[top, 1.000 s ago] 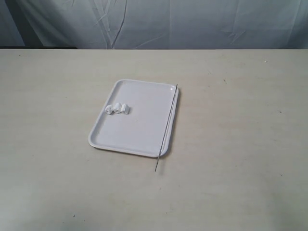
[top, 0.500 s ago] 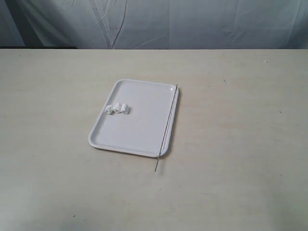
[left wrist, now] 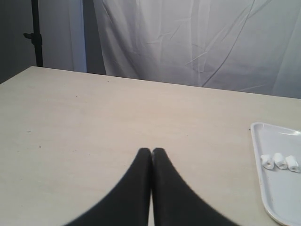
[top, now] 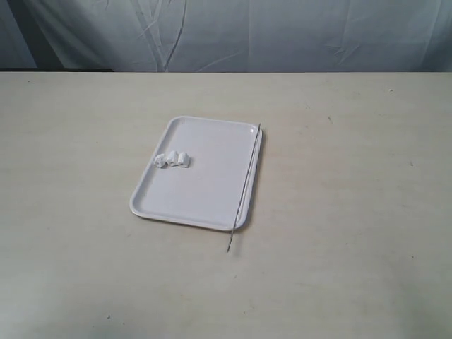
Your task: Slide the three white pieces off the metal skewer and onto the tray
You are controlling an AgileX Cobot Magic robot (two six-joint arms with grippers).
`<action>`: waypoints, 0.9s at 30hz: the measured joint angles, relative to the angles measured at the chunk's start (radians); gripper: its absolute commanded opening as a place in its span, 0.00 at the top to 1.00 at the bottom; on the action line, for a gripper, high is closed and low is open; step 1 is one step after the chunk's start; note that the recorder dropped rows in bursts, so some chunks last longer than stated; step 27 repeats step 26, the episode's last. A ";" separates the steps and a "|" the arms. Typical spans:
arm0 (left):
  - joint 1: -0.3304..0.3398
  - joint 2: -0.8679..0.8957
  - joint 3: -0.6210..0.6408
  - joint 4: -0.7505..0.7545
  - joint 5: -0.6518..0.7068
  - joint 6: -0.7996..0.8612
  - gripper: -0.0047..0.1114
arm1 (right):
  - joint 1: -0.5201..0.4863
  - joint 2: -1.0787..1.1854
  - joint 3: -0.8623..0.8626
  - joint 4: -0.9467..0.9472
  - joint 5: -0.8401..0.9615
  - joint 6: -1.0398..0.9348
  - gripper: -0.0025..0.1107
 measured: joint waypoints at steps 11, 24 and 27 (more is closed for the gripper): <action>0.000 0.000 0.000 0.024 0.000 0.000 0.96 | 0.000 0.000 0.000 0.000 -0.002 0.000 0.98; 0.000 0.000 0.000 0.024 0.000 0.000 0.96 | 0.000 0.000 0.000 0.000 -0.004 0.000 0.98; 0.000 0.000 0.000 0.024 0.000 0.000 0.96 | 0.000 0.000 0.000 0.000 -0.004 0.000 0.98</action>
